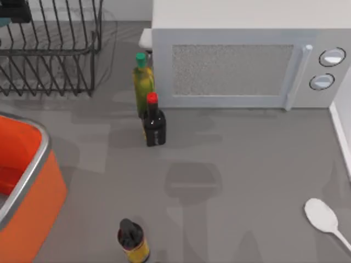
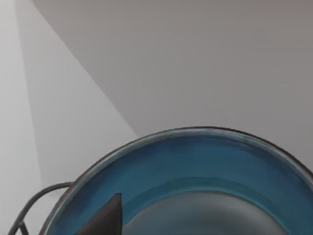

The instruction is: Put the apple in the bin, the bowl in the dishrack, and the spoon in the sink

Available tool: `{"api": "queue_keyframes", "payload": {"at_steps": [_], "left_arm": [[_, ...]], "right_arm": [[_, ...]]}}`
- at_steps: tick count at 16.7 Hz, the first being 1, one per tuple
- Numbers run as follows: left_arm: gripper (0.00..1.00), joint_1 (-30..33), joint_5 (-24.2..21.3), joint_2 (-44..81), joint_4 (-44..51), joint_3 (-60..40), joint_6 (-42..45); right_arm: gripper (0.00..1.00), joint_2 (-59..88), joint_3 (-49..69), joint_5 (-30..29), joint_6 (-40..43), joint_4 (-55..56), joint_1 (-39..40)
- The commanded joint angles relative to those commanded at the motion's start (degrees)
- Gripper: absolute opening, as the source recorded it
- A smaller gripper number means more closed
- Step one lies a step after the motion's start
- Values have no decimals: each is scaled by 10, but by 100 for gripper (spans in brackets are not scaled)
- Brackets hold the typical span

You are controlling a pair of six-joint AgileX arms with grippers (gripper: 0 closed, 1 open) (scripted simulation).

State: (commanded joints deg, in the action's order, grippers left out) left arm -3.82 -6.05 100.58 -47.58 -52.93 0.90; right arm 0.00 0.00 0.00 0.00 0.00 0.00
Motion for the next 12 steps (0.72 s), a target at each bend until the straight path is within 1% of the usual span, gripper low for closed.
{"api": "queue_keyframes", "payload": {"at_steps": [6,9,12], "left_arm": [[100,0,1,-18,7,7,-3],[100,2,5,-87,35,39,-9],[100,6,12,-195,83,93,-12]], "right_arm": [[100,0,0,0,0,0,0],[100,0,0,0,0,0,0],[100,0,0,0,0,0,0]]}}
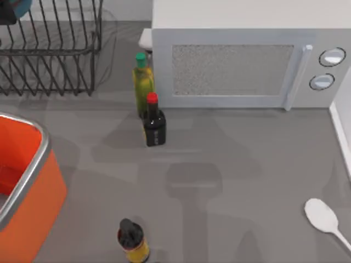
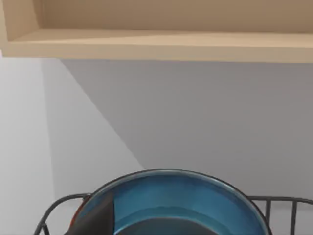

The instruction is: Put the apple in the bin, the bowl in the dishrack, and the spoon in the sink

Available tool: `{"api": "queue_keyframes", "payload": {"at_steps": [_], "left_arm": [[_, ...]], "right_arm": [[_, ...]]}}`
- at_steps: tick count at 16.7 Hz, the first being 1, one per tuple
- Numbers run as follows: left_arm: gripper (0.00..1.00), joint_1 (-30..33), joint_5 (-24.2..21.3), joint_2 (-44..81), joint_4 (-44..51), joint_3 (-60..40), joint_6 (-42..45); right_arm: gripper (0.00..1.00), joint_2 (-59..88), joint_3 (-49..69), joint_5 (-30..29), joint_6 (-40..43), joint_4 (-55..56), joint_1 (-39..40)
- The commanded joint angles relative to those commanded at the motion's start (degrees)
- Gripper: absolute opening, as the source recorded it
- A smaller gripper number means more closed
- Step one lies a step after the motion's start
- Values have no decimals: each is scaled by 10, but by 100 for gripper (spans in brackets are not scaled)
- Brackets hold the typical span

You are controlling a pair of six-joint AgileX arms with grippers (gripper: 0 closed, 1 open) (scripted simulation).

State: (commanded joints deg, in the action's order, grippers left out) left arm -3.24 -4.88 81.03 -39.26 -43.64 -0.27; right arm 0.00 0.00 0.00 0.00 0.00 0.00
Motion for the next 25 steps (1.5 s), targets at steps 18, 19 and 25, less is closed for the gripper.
{"api": "queue_keyframes", "payload": {"at_steps": [18,19,25], "left_arm": [[100,31,48,-793,383,426,5],[100,32,48,-805,390,433,3],[100,32,49,-810,393,436,3]], "right_arm": [[100,0,0,0,0,0,0],[100,0,0,0,0,0,0],[100,1,1,0,0,-1,0]]}}
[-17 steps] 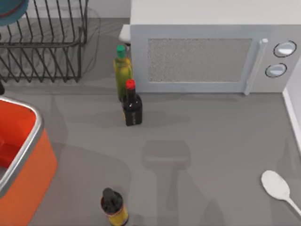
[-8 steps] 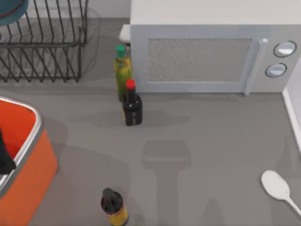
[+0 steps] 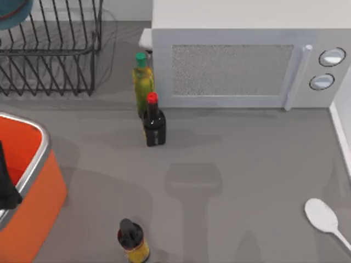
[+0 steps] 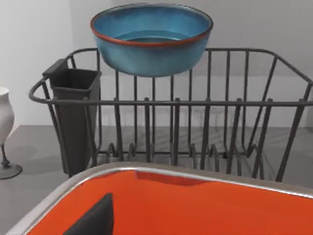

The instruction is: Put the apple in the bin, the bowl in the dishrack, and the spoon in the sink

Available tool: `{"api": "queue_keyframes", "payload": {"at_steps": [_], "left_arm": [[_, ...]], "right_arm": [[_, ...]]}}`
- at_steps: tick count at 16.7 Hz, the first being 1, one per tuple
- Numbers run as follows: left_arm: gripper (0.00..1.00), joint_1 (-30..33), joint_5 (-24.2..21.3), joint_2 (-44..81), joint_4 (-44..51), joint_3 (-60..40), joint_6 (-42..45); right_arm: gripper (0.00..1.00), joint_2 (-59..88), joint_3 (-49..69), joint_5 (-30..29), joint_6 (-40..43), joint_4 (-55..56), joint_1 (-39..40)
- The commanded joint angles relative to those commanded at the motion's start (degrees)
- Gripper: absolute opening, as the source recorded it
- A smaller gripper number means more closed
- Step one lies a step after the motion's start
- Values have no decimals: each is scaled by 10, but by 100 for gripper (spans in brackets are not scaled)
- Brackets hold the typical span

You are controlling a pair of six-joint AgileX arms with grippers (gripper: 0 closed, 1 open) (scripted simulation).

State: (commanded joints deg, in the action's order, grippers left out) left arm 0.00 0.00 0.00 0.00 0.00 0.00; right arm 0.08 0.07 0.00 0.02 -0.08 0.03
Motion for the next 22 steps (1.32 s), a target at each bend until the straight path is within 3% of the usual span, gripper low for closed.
{"api": "queue_keyframes", "payload": {"at_steps": [4,16,22], "left_arm": [[100,0,0,0,0,0,0],[100,0,0,0,0,0,0],[100,0,0,0,0,0,0]], "right_arm": [[100,61,45,0,14,-59,17],[100,546,343,0,112,-511,127],[100,682,423,-1,139,-638,158]]}}
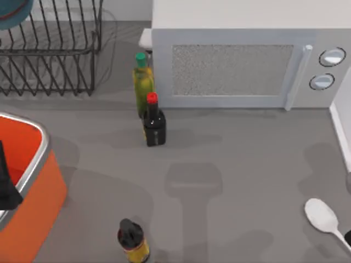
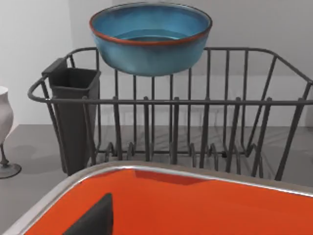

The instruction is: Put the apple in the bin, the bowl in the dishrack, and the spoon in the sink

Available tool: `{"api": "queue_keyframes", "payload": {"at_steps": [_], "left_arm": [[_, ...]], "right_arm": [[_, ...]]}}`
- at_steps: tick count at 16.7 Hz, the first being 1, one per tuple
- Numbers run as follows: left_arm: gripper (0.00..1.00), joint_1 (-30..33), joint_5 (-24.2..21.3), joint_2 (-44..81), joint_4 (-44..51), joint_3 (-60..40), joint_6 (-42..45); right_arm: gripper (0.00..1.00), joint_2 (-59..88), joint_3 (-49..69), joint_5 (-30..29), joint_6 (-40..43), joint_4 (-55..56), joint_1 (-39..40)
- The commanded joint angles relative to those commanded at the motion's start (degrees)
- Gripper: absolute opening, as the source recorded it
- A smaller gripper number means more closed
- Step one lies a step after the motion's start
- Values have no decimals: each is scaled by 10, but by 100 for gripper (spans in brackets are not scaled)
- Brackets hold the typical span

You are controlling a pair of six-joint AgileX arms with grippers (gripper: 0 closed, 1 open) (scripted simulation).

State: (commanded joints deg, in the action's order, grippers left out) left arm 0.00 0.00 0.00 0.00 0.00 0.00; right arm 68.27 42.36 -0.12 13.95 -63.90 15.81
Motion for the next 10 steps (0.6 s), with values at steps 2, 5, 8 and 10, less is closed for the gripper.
{"api": "queue_keyframes", "payload": {"at_steps": [2,5,8,10], "left_arm": [[100,0,0,0,0,0,0],[100,0,0,0,0,0,0],[100,0,0,0,0,0,0],[100,0,0,0,0,0,0]], "right_arm": [[100,4,2,0,1,-4,1],[100,2,0,0,0,-2,-2],[100,12,-13,0,1,19,0],[100,32,-37,0,1,62,1]]}}
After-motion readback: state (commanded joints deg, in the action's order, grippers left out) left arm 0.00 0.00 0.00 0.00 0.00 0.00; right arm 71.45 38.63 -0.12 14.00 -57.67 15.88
